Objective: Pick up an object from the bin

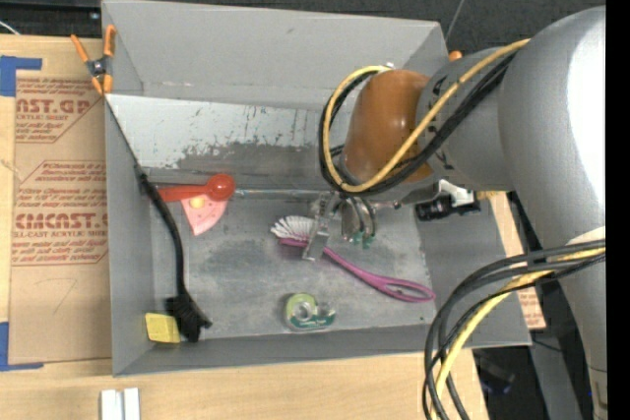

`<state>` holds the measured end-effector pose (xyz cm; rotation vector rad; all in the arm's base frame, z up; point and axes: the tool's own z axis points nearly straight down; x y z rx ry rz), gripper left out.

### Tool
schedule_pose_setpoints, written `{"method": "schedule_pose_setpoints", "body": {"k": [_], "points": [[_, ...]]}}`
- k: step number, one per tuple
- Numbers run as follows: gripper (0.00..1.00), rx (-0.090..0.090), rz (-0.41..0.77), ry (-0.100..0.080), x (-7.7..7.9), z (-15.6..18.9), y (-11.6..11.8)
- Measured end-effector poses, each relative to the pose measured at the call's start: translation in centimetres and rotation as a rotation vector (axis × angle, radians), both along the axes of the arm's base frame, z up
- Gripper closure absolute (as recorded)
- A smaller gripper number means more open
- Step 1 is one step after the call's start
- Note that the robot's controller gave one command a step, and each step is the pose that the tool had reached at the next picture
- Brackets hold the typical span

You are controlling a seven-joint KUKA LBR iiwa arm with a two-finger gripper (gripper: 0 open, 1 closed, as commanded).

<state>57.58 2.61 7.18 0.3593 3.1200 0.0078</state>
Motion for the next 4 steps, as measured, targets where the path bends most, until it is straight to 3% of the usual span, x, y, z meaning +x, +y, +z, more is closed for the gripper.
{"method": "schedule_pose_setpoints", "body": {"k": [2, 4], "points": [[1.00, 0.001, 0.001, 0.006, -0.2, 4.4, 0.1], [1.00, 0.003, 0.003, 0.008, -0.2, 11.1, 0.2]]}}
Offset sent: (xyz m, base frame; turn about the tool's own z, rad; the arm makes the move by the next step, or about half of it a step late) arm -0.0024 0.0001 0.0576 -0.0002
